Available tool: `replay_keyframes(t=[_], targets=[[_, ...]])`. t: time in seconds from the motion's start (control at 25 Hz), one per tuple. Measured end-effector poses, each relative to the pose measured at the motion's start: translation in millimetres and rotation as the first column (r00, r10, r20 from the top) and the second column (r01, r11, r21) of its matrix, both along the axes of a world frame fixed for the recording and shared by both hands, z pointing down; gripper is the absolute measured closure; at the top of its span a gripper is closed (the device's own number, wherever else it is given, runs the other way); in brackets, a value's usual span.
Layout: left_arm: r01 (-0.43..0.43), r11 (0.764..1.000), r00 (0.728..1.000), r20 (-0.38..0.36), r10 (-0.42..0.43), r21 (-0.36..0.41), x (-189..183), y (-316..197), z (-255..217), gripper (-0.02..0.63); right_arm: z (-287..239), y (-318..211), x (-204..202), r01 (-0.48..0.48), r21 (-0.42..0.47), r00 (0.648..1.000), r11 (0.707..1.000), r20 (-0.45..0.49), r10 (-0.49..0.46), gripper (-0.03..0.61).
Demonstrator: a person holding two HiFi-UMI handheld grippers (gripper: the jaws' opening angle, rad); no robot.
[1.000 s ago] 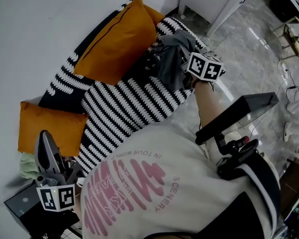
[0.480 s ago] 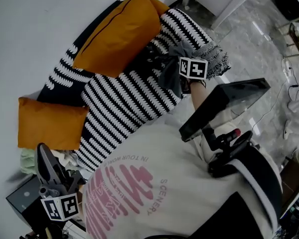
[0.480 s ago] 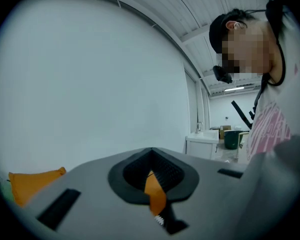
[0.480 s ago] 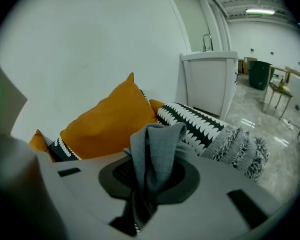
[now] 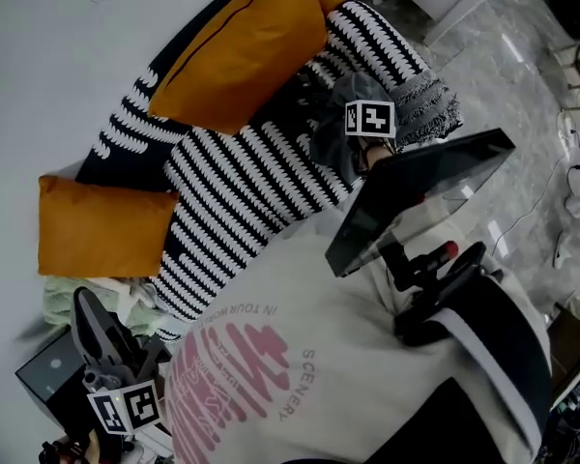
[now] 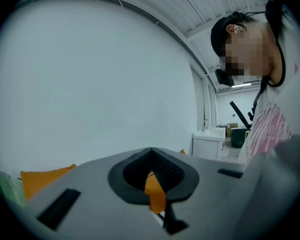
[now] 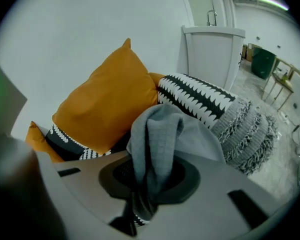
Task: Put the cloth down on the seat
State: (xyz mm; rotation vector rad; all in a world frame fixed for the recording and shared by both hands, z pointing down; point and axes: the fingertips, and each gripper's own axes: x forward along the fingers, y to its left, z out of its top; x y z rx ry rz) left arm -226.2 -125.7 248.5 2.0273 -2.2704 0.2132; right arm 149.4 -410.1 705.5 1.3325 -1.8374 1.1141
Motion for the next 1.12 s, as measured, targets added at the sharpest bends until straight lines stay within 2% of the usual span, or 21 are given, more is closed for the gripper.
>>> replay_keyframes(t=[0.32,0.44,0.96,1.04,1.12], targets=[[0.036,0.999,0.999,0.004,-0.036,0.007,-5,4,0,0.612,23,11,-10,0.024,-0.078,0.999,0.997,-0.019,-0.026,0.512],[0.059,0.998,0.998,-0.002,-0.059,0.02,-7,11,0,0.612,29,13,-10,0.017,-0.095,1.0,0.995,-0.006,-0.018,0.491],[0.063,0.994,0.998,0.008,-0.064,0.091,-21,19,-5,0.612,48,23,-1,-0.037,-0.187,0.999,0.982,-0.016,0.035,0.32],[0.061,0.993,0.998,0.004,-0.062,0.103,-25,21,-3,0.612,51,30,-2,-0.002,-0.213,1.0,0.977,-0.019,-0.002,0.314],[0.058,0.992,0.998,0.0,-0.058,0.111,-28,22,0,0.612,54,39,-4,0.059,-0.235,0.998,0.97,-0.022,-0.067,0.282]])
